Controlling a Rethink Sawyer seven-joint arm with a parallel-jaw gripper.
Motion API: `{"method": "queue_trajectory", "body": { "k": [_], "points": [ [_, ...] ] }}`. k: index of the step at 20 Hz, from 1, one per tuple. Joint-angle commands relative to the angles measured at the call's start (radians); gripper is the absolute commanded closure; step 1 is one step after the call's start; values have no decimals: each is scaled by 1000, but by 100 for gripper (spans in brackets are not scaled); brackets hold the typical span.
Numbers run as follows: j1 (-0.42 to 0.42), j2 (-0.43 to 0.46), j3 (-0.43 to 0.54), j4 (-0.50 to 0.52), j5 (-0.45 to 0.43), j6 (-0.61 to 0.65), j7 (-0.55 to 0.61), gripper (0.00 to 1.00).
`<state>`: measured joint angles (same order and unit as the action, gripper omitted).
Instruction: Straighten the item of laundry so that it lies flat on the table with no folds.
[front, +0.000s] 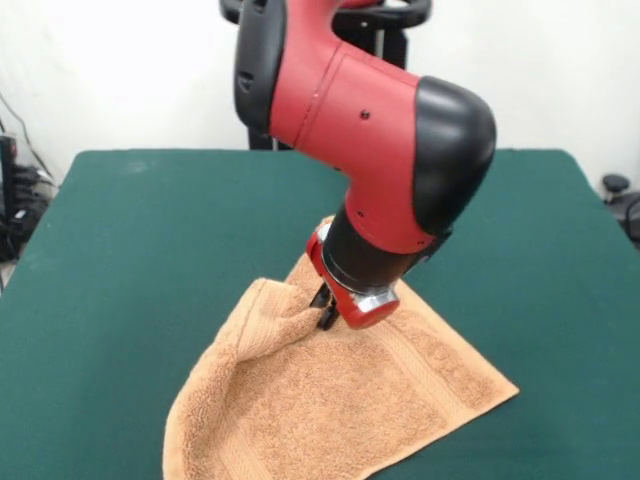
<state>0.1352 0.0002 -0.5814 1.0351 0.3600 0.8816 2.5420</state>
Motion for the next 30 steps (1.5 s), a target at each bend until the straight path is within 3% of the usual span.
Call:
{"method": "queue_trajectory", "body": {
  "k": [1, 13, 30],
  "points": [
    [32, 124, 382, -49, 132, -288, 85, 100],
    [72, 130, 322, -121, 138, -165, 199, 100],
    [78, 74, 277, -139, 112, 2, 210, 100]
  ]
}}
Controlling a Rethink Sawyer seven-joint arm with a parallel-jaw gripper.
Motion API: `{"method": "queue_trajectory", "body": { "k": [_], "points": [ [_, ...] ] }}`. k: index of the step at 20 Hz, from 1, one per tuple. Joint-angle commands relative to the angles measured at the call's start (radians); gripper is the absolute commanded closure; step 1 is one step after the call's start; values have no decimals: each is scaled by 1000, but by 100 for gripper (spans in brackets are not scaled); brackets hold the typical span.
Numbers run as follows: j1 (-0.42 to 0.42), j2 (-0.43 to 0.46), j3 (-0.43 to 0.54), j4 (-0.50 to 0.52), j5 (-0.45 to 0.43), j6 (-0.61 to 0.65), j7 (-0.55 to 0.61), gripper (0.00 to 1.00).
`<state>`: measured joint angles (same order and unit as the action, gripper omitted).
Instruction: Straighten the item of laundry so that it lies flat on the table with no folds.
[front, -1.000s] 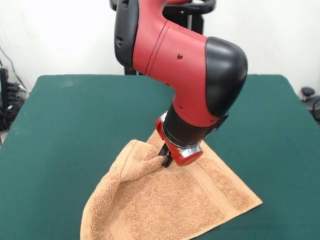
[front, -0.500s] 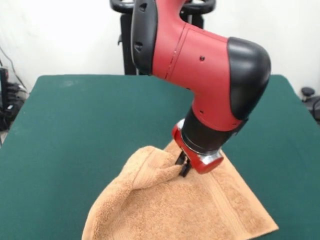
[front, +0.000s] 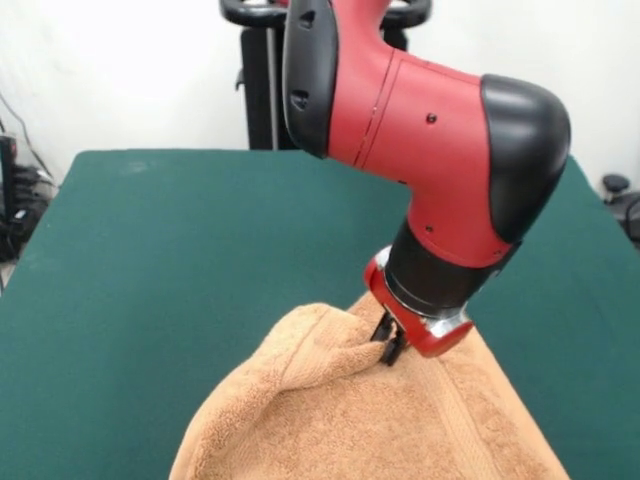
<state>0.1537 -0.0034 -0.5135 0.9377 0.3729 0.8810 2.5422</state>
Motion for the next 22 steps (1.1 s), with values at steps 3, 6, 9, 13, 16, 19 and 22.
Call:
{"method": "queue_trajectory", "body": {
  "k": [3, 6, 9, 13, 16, 19, 22],
  "points": [
    [60, 84, 216, -47, 101, -12, 215, 100],
    [62, 63, 210, -38, 97, 30, 217, 100],
    [67, 16, 202, -1, 89, 83, 205, 100],
    [65, -43, 196, 60, 67, 114, 168, 100],
    [60, -83, 190, 99, 51, 134, 140, 100],
    [55, -132, 189, 150, 38, 140, 111, 100],
    [50, -193, 181, 205, 24, 167, 78, 100]
  ]
}}
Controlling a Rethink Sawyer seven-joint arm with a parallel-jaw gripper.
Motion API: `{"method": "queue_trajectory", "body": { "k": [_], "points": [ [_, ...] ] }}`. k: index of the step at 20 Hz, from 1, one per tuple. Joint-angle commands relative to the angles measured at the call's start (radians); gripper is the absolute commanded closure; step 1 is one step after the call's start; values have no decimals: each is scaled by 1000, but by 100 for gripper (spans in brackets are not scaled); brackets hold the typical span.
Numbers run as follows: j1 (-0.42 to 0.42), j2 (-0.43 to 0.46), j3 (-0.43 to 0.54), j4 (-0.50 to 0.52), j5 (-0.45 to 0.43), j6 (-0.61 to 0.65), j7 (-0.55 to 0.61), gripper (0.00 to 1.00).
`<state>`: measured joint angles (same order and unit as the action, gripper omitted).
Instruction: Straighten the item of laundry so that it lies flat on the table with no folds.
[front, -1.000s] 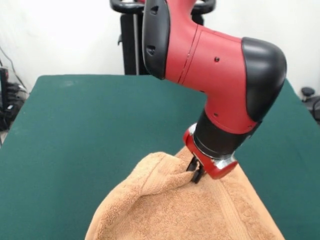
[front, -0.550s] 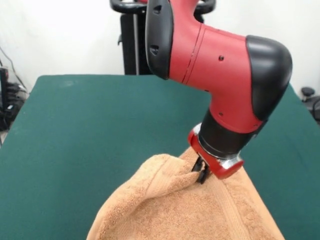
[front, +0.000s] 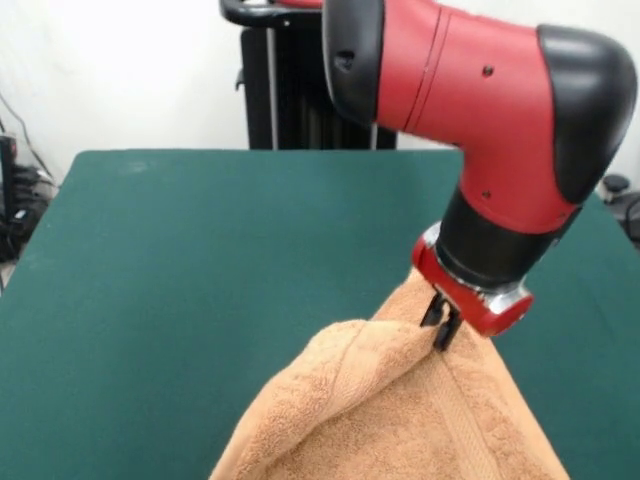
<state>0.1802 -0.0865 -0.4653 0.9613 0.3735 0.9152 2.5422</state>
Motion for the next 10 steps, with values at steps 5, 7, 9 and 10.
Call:
{"method": "queue_trajectory", "body": {
  "k": [5, 7, 9, 10],
  "points": [
    [-7, -71, 167, 128, 28, 94, 73, 100],
    [-16, -18, 182, 51, 42, 75, 100, 100],
    [-20, 27, 189, -25, 53, 79, 135, 100],
    [-21, 30, 195, -29, 57, 73, 143, 100]
  ]
}}
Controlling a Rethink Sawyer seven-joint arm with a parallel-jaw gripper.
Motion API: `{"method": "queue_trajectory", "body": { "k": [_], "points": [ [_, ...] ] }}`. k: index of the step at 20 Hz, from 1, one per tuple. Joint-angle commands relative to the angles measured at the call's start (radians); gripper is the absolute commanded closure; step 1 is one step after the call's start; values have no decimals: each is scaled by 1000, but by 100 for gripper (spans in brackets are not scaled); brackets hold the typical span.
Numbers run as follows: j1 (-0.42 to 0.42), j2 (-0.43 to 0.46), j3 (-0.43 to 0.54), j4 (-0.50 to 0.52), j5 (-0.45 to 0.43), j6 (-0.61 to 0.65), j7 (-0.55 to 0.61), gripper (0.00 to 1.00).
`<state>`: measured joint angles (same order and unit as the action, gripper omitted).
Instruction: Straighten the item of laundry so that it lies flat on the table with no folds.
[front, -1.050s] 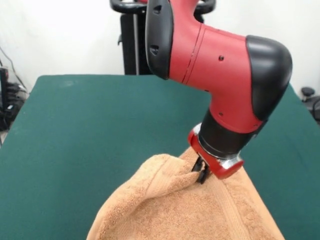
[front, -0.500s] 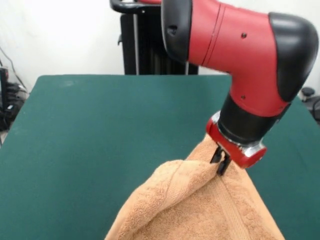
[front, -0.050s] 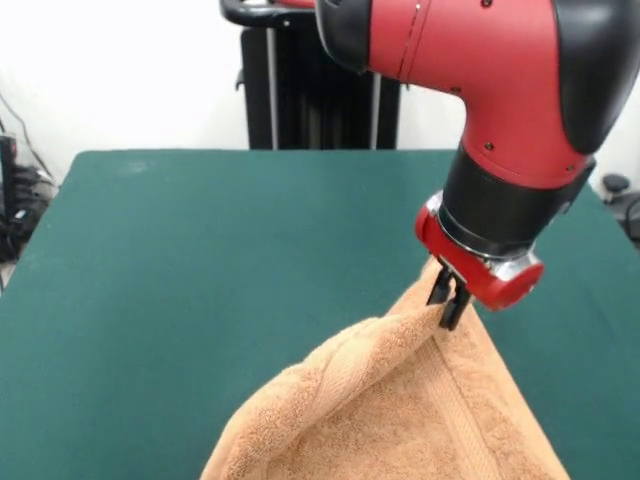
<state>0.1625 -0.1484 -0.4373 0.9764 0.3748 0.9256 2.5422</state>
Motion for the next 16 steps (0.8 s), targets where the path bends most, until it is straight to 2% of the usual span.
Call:
{"method": "queue_trajectory", "body": {
  "k": [1, 7, 16],
  "points": [
    [-6, 95, 173, -49, 59, 57, 151, 100],
    [-8, 142, 191, -127, 83, 60, 196, 100],
    [1, 173, 231, -169, 143, 10, 233, 100]
  ]
}}
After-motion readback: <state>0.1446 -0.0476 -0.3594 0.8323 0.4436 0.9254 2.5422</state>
